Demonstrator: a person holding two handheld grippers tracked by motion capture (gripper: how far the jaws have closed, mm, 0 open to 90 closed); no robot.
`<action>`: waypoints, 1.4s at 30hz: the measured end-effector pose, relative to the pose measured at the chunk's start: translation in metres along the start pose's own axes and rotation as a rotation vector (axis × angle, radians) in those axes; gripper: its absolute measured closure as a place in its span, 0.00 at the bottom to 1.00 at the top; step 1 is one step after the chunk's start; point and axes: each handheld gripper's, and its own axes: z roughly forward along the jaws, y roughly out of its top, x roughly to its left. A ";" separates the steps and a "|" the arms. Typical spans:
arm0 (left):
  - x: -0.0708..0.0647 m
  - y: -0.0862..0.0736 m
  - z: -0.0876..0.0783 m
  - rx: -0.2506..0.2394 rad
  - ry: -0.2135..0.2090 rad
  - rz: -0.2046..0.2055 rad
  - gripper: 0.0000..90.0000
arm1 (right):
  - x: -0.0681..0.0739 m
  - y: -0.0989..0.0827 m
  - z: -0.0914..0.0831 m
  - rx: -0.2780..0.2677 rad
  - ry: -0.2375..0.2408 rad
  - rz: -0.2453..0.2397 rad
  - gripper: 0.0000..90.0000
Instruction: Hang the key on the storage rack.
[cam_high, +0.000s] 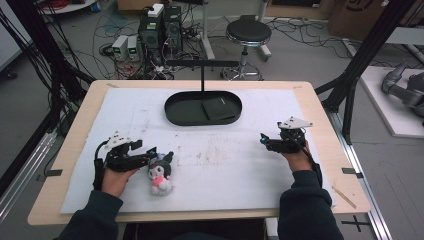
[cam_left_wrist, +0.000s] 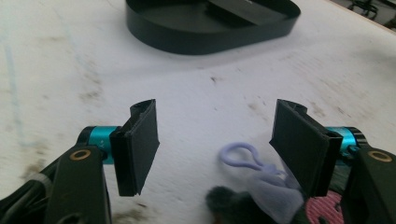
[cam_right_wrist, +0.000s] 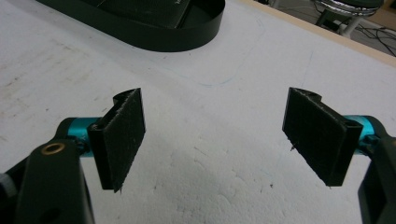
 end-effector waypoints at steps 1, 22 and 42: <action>-0.001 0.000 0.001 0.004 -0.010 -0.002 0.35 | 0.000 0.000 0.000 0.001 0.003 -0.001 0.24; -0.045 -0.009 0.017 0.109 -0.162 0.024 0.53 | 0.002 0.000 -0.001 0.001 -0.001 0.000 0.24; 0.024 0.053 0.013 0.018 -0.147 0.109 0.71 | -0.001 -0.001 -0.003 -0.004 -0.001 0.027 0.24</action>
